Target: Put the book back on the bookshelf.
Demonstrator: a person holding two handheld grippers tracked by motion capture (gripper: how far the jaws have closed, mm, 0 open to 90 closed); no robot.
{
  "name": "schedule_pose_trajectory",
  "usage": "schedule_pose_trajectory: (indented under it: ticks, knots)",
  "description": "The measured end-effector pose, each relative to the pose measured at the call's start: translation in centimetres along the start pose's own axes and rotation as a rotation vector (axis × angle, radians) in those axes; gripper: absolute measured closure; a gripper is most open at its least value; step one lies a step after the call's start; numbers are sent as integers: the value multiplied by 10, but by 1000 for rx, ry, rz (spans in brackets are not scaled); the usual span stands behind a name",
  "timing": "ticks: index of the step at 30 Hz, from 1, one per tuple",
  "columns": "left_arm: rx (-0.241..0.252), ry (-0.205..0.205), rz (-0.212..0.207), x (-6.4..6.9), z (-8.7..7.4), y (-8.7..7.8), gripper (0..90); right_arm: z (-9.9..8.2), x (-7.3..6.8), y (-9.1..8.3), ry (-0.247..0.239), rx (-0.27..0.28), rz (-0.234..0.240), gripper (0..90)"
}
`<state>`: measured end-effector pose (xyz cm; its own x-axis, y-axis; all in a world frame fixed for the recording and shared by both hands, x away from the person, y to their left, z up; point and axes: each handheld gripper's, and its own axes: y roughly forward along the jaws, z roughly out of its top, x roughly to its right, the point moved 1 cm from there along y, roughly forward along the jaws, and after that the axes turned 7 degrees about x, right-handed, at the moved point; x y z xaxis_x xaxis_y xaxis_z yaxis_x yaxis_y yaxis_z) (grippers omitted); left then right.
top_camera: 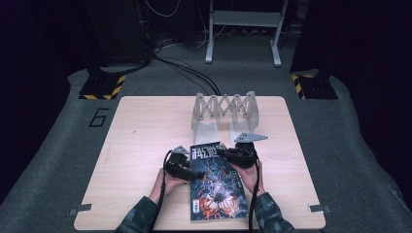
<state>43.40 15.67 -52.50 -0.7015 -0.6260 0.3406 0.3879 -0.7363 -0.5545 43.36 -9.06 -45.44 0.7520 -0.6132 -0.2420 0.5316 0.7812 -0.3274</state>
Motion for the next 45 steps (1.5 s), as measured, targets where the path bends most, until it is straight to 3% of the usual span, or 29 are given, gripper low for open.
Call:
schedule_pose_trajectory:
  ticks: [2, 6, 7, 9, 10, 11, 16, 17, 18, 20, 21, 22, 23, 30, 32, 38, 41, 45]
  knots:
    - [6, -21, -2, -1, -1, -1, 242, -2, 4, 0, 19, 6, -2, 882]
    - [10, -22, 8, -2, -1, -2, 297, -7, 10, 3, 39, -10, -30, 880]
    - [5, 9, 40, -2, 0, -2, 328, -9, 12, 5, 43, -25, -35, 879]
    - [6, 14, 51, -2, 0, -2, 395, -11, 14, 8, 48, -46, -51, 879]
    - [5, 31, 70, -2, -1, -2, 433, -16, 16, 16, 44, -92, -83, 878]
    - [14, 27, 88, 0, -1, -2, 433, -16, 16, 16, 44, -92, -83, 878]
    - [21, 47, 107, 1, -2, -1, 487, -23, 24, 25, 63, -142, -142, 860]
    - [22, 48, 104, 1, -2, -1, 487, -24, 26, 24, 68, -149, -152, 841]
    - [19, 59, 105, 0, -2, -2, 498, -28, 29, 23, 95, -204, -182, 784]
    - [28, 48, 103, 1, -3, -2, 504, -33, 33, 21, 114, -261, -204, 726]
    - [32, 49, 102, 0, -3, -2, 504, -33, 33, 21, 114, -261, -204, 726]
    - [34, 51, 101, 0, -3, -2, 506, -38, 35, 17, 114, -290, -224, 639]
    - [34, 51, 101, 0, -3, -2, 507, -40, 36, 15, 118, -316, -236, 613]
    - [29, 40, 97, 1, -2, -3, 512, -48, 33, 4, 112, -381, -267, 441]
    - [23, 44, 95, 1, 1, -4, 523, -49, 29, -1, 114, -423, -265, 415]
    - [22, 47, 89, 4, 4, -6, 534, -50, 26, 1, 96, -468, -301, 376]
    - [18, 52, 90, 4, 5, -7, 536, -53, 28, -2, 124, -461, -286, 382]
    - [23, 69, 74, 6, 10, -10, 545, -55, 29, -3, 103, -438, -282, 385]
